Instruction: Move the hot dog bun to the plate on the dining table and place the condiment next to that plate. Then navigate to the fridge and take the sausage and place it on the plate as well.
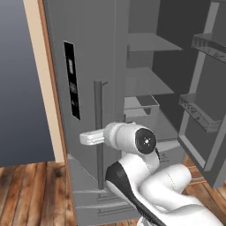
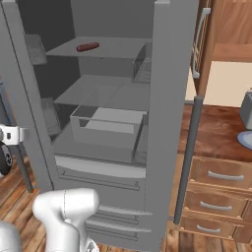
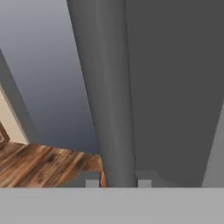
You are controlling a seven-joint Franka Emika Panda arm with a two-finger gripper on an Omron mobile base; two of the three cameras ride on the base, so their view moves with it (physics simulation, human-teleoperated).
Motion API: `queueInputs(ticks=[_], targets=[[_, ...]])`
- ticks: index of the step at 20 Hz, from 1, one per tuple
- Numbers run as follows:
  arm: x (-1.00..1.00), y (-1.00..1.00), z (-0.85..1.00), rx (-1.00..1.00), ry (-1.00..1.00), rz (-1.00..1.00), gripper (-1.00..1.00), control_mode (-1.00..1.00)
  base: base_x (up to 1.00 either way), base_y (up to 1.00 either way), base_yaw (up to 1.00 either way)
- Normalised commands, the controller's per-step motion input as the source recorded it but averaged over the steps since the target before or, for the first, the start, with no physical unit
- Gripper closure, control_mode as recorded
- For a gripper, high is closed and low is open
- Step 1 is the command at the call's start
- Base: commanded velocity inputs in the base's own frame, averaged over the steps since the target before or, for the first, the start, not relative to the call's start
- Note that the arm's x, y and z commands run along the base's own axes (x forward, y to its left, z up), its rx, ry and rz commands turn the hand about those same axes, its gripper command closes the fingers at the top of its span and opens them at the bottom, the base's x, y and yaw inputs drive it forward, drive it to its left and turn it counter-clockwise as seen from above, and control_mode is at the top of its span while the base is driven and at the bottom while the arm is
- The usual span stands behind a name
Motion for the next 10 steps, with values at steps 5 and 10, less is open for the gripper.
queueInputs(ticks=[5, 10], targets=[[-0.97, 0.06, 0.51, 0.03, 0.04, 0.12, -1.00, -1.00, 0.00, 0.00, 0.00], [-1.00, -0.91, 0.60, 0.13, 0.00, 0.05, -1.00, -1.00, 0.00, 0.00, 0.00]])
